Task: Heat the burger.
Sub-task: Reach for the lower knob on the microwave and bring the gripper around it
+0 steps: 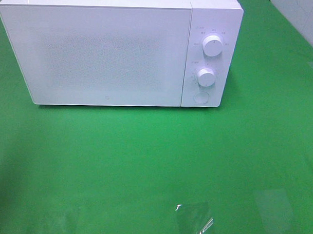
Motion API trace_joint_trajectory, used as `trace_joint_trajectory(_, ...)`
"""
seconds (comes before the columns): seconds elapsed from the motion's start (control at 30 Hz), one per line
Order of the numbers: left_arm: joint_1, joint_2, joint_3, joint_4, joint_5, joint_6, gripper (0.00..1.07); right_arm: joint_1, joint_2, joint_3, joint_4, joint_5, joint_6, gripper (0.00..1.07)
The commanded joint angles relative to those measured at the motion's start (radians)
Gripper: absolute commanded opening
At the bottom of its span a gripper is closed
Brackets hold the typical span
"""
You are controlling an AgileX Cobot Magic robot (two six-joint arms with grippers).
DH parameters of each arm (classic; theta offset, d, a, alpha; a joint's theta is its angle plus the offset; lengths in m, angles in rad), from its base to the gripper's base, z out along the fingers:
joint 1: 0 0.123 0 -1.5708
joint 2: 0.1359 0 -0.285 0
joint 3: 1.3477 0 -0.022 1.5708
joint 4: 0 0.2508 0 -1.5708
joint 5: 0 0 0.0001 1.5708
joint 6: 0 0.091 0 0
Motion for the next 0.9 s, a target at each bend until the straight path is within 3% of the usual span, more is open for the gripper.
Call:
trace_joint_trajectory(0.03,0.001,-0.093,0.093,0.001,-0.011,-0.008,1.0,-0.005,-0.027,0.001,0.002,-0.007,0.013,0.75)
trace_joint_trajectory(0.07,0.001,-0.144,0.145,0.002,-0.011,-0.008,1.0,-0.005,-0.027,0.001,0.002,-0.007,0.013,0.75)
trace_joint_trajectory(0.17,0.001,-0.198,0.186,0.002,-0.012,-0.008,1.0,-0.005,-0.027,0.001,0.002,-0.007,0.013,0.75)
trace_joint_trajectory(0.2,0.001,-0.265,0.245,0.005,-0.032,-0.005,1.0,-0.005,-0.027,0.001,0.002,-0.007,0.013,0.75)
trace_joint_trajectory(0.33,0.001,-0.328,0.304,0.005,-0.054,-0.005,1.0,-0.005,-0.027,0.001,0.002,-0.007,0.013,0.75)
trace_joint_trajectory(0.9,0.002,-0.649,0.316,0.02,-0.07,-0.005,1.0,-0.005,-0.027,0.001,0.002,-0.007,0.013,0.75)
